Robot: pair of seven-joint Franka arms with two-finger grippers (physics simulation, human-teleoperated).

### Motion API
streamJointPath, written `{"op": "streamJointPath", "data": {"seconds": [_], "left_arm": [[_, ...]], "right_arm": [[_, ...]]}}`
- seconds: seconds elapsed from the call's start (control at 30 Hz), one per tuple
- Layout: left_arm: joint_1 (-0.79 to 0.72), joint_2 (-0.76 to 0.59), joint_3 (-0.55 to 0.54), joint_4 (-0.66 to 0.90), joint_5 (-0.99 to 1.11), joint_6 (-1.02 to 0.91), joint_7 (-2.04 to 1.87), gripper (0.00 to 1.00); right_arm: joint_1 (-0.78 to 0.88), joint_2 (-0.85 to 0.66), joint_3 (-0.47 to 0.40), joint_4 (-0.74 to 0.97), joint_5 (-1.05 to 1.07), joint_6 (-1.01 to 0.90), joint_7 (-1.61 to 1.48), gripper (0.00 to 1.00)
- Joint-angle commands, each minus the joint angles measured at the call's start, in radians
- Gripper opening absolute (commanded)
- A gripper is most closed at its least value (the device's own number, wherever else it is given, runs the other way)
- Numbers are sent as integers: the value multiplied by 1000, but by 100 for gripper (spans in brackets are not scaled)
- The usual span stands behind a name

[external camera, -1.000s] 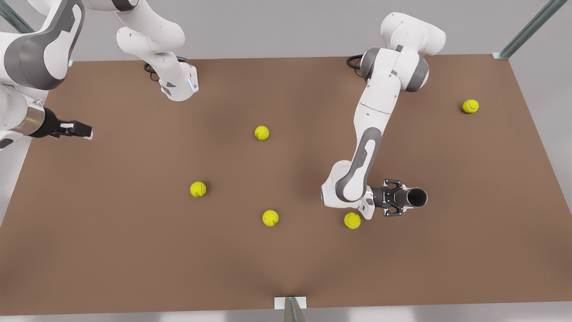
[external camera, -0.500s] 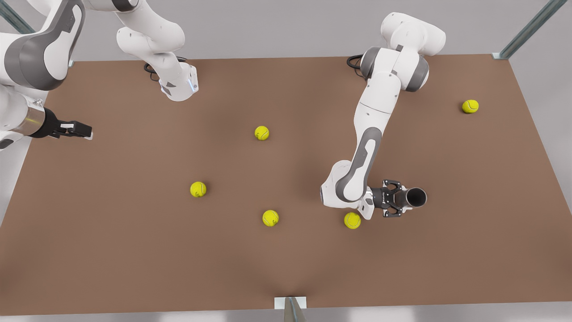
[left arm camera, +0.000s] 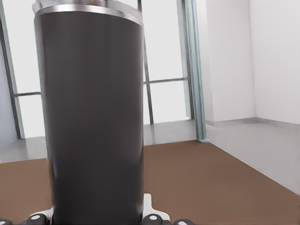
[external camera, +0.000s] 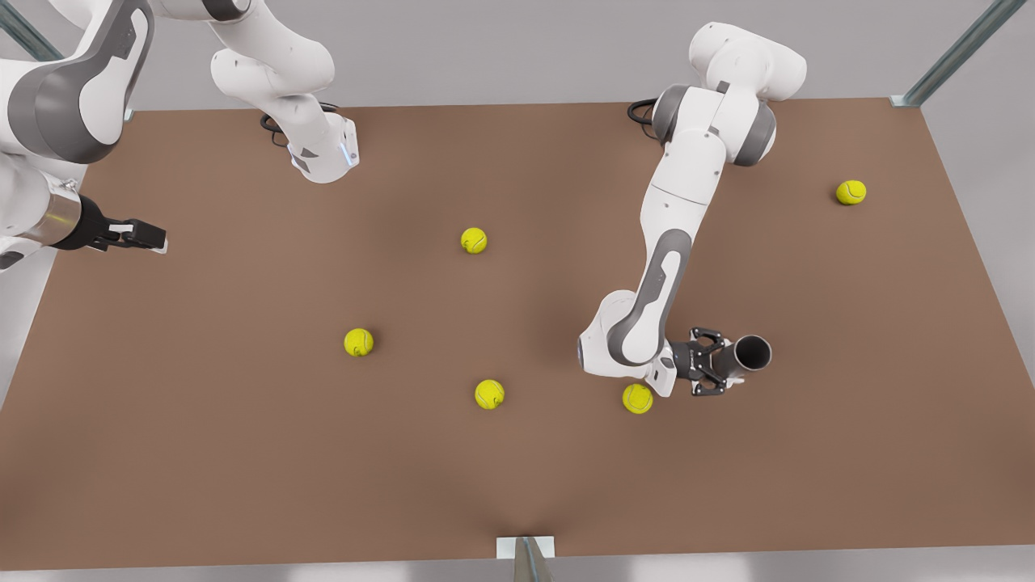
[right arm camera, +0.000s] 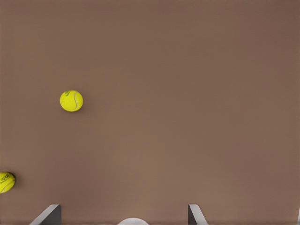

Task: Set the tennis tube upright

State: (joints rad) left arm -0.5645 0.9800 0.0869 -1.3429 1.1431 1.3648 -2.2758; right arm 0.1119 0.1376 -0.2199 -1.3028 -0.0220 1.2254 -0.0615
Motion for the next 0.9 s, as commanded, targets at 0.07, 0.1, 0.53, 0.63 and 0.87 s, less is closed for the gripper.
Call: {"op": "streamJointPath", "data": {"seconds": [0.07, 0.1, 0.53, 0.63, 0.87], "left_arm": [[0, -1, 1, 1, -2, 16, -159, 59], [0, 0, 1, 2, -3, 16, -185, 60], [0, -9, -30, 14, -97, 31, -198, 63], [0, -7, -32, 14, -99, 31, -198, 63], [-2, -4, -30, 14, -99, 22, -192, 100]], "right_arm": [[0, -1, -1, 0, 1, 0, 0, 100], [0, -1, -2, 0, 1, 0, 0, 100], [-17, 48, -3, 23, 1, 6, -24, 100], [-26, 66, -1, 48, 1, 17, -21, 100], [-40, 86, -3, 89, 7, 19, -20, 100]]}}
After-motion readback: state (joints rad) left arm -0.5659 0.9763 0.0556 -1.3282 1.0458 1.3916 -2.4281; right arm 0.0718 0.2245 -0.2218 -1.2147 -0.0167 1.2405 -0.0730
